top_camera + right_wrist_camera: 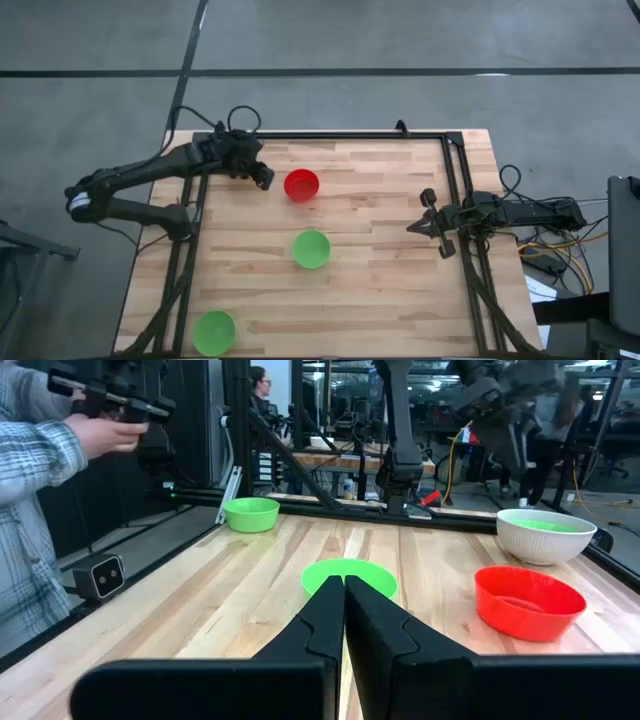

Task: Nest bowls inside each other
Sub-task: Stack the right green bowl on the stacked bowls

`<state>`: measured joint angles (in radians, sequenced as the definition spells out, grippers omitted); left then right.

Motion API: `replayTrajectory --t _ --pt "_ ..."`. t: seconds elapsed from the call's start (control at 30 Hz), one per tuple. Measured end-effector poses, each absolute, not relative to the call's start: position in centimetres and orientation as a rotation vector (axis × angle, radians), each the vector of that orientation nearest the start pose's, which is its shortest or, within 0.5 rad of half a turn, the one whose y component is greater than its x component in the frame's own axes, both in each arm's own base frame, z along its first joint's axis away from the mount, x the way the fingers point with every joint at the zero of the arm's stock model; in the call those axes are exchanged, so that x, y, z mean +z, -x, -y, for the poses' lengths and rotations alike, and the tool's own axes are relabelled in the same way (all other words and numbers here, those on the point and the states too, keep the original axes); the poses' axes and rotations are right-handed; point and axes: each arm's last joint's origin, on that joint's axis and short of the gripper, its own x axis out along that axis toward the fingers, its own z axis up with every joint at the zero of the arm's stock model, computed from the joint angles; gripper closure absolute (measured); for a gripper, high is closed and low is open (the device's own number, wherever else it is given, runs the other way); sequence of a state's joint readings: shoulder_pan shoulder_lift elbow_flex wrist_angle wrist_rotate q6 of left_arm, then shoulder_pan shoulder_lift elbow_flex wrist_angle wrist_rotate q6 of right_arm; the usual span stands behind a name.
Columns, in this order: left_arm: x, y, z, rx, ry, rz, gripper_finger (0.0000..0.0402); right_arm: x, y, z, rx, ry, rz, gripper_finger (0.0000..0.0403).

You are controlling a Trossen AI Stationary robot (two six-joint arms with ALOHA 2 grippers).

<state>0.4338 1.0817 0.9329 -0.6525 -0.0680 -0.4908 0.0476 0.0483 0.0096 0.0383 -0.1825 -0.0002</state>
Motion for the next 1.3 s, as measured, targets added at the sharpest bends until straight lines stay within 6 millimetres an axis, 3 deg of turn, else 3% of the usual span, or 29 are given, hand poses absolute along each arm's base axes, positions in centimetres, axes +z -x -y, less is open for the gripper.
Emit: replayTrajectory --t 0.77,1.1,1.3 --pt "28.8 -21.0 -2.6 0.380 0.499 -0.780 0.0288 16.7 -9.9 -1.0 0.230 0.000 0.000 0.0394" --pt "29.0 -21.4 0.2 0.284 0.538 -0.764 0.0289 16.7 -9.9 -1.0 0.230 0.000 0.000 0.0394" --pt "28.7 -21.8 0.9 0.326 0.666 -0.758 0.0289 16.7 -9.9 -1.0 0.230 0.000 -0.001 0.0394"
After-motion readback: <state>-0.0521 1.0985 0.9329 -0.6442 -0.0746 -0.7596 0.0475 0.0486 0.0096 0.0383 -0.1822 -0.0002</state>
